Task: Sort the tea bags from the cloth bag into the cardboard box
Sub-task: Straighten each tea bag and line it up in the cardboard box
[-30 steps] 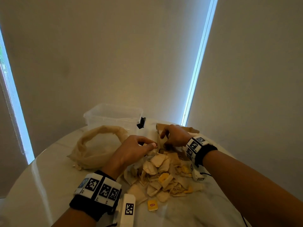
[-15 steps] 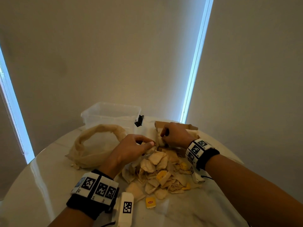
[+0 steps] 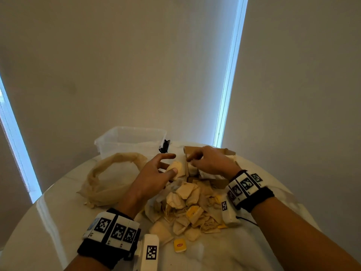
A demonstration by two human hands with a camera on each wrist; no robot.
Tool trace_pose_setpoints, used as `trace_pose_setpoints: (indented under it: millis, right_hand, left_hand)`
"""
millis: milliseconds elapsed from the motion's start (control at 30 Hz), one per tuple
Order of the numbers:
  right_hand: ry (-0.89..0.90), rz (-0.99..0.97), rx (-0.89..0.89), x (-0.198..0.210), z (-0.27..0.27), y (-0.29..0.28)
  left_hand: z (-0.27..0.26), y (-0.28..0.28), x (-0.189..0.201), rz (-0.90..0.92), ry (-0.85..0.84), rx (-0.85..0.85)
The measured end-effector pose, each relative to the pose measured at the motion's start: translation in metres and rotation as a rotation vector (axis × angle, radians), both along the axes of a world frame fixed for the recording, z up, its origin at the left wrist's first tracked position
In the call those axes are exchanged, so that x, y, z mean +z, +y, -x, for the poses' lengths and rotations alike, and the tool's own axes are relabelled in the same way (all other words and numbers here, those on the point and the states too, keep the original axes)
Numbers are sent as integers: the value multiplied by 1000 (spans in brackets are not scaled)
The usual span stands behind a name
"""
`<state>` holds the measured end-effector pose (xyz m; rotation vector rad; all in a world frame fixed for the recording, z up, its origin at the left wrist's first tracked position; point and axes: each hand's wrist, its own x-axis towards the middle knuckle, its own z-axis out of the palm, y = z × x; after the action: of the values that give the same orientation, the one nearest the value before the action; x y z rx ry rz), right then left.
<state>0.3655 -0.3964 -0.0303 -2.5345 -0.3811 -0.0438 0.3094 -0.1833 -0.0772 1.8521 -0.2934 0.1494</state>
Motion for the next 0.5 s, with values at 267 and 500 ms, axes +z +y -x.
trace_pose_setpoints:
  millis: [267,500]
  right_hand:
    - [96,-598,49,-9,47,5]
    - [-100,-757,14,-17,50,-27]
  left_hand:
    - [10,-6,9,-1,-36,-29]
    - [13,-5,11,-44,-51,-24]
